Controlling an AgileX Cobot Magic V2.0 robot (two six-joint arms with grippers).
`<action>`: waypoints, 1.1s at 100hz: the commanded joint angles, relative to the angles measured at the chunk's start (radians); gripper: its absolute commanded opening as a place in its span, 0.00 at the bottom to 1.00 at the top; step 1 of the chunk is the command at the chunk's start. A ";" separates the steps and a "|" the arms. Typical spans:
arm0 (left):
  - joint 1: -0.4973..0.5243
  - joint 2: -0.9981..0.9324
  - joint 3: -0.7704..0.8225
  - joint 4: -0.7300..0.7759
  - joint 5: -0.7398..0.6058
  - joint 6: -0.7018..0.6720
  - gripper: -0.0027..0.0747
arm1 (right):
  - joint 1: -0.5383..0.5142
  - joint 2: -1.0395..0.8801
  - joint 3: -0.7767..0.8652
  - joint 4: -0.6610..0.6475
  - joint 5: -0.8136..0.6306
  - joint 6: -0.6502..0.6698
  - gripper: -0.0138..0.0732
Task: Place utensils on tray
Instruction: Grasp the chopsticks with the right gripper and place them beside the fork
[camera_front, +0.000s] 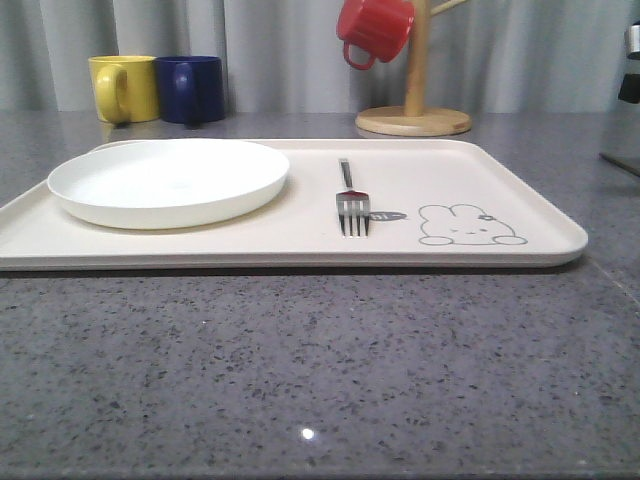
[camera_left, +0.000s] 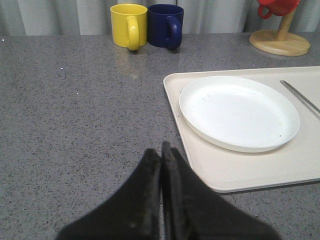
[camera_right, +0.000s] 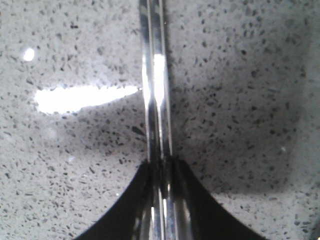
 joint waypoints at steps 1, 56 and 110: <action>-0.005 0.009 -0.024 0.000 -0.070 -0.007 0.01 | 0.003 -0.071 -0.024 0.025 -0.010 -0.013 0.07; -0.005 0.009 -0.024 0.000 -0.070 -0.007 0.01 | 0.426 -0.230 -0.023 0.032 -0.049 0.260 0.07; -0.005 0.009 -0.024 0.000 -0.070 -0.007 0.01 | 0.548 -0.085 -0.023 -0.010 -0.154 0.557 0.07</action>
